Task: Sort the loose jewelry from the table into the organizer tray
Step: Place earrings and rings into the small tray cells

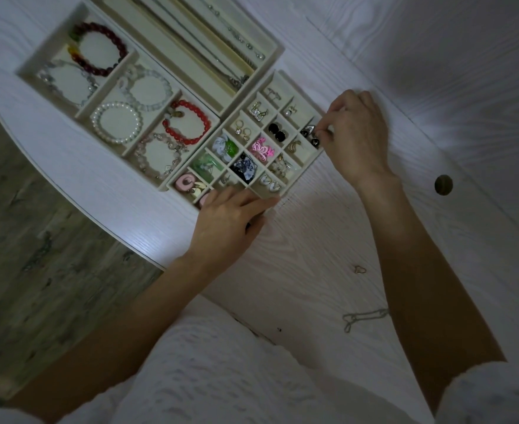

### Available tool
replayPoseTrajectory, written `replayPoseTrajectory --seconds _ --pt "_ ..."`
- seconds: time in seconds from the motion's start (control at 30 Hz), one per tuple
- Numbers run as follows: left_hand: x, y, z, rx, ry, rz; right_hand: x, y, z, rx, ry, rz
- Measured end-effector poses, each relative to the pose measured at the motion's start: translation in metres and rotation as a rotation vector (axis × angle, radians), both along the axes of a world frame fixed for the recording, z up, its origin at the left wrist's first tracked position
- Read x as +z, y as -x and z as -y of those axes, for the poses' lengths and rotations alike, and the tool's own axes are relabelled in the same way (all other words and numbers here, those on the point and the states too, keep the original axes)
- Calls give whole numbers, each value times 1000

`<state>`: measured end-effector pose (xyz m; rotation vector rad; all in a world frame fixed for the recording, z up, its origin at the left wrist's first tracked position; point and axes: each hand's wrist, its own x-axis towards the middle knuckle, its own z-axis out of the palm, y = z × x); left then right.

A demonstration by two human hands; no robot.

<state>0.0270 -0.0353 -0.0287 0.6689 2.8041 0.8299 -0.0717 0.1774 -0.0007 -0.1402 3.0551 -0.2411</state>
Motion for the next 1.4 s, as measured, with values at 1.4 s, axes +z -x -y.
replayPoseTrajectory --seconds 1.4 --pt "0 1 0 -2 -2 3 -17 -3 3 47 -85 -322"
